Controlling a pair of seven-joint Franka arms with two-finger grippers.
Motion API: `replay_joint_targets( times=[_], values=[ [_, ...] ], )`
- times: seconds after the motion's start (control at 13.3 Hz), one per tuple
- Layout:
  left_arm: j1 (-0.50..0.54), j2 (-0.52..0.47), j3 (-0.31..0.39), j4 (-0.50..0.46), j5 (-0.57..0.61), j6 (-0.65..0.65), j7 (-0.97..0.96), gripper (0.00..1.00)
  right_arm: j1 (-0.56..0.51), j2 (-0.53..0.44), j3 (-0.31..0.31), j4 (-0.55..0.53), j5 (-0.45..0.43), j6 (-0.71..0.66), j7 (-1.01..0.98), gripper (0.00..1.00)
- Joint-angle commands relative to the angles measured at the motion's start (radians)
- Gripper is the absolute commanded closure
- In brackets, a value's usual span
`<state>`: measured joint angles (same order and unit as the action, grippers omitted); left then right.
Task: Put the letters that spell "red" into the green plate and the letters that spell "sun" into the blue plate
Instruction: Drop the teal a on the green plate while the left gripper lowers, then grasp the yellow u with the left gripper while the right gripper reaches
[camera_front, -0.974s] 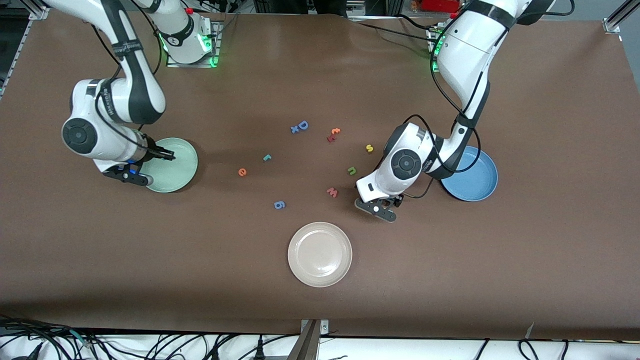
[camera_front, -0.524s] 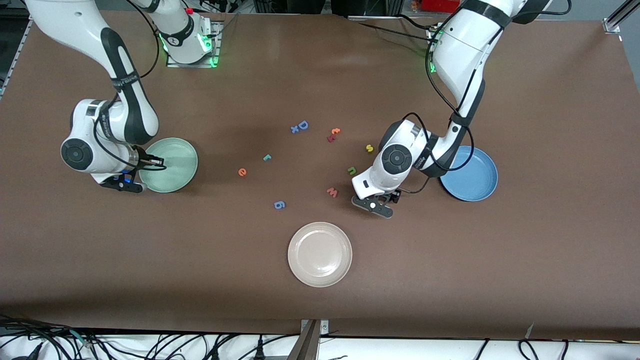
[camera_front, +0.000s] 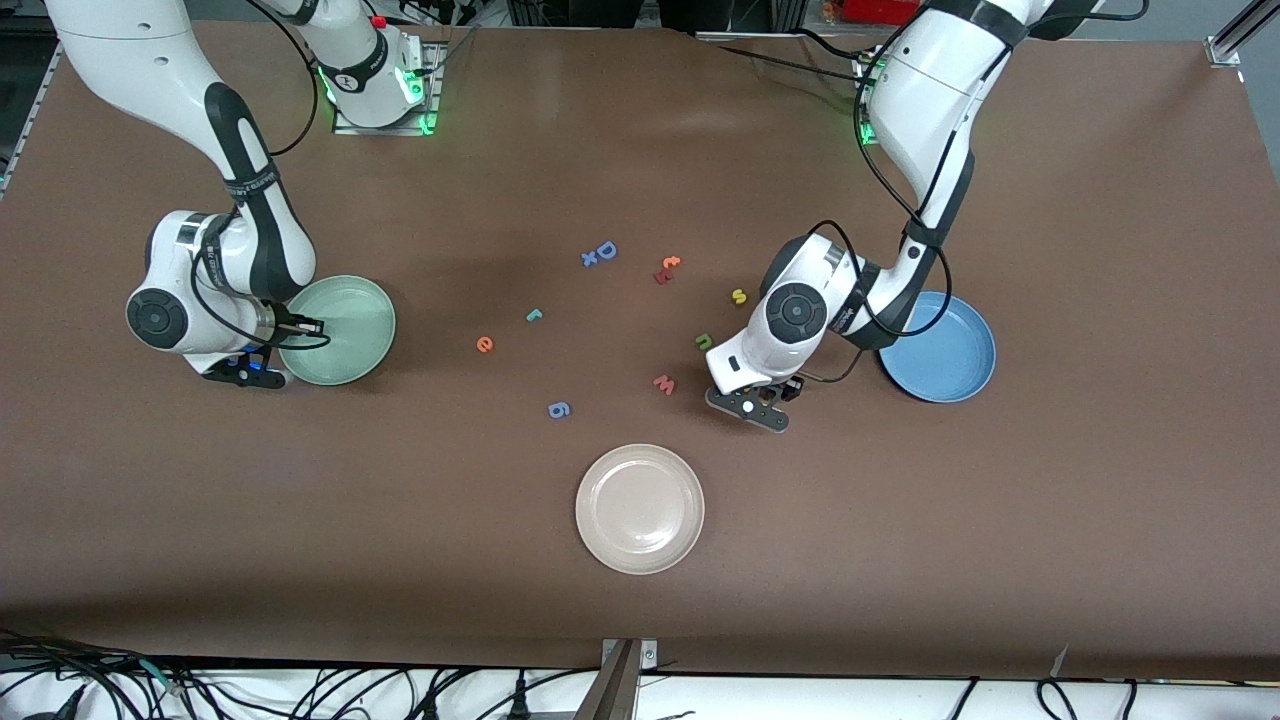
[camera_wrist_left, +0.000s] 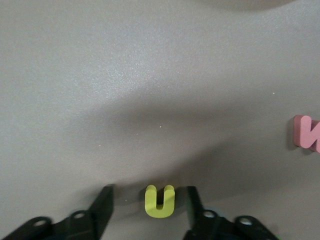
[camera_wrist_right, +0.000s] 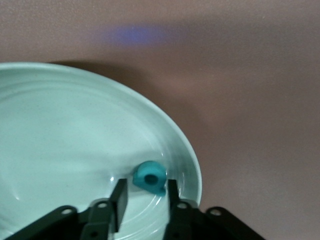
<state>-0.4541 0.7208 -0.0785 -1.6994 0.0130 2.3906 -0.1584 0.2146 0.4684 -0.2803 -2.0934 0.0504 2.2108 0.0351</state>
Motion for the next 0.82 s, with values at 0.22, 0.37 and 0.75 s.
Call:
replay_joint_targets(
  times=[0.22, 0.37, 0.75],
  values=[
    [-0.015, -0.032, 0.009, -0.036, 0.035, 0.002, -0.062, 0.4, 0.009, -0.108, 0.073, 0.012, 0.017, -0.081, 0.116, 0.06],
    [-0.024, -0.029, 0.011, -0.036, 0.035, 0.005, -0.076, 0.44, 0.009, -0.135, 0.137, 0.024, 0.017, -0.089, 0.199, 0.06],
    [-0.026, -0.029, 0.011, -0.036, 0.035, 0.005, -0.089, 0.62, 0.011, -0.108, 0.302, 0.073, 0.017, -0.028, 0.506, 0.01]
  ],
)
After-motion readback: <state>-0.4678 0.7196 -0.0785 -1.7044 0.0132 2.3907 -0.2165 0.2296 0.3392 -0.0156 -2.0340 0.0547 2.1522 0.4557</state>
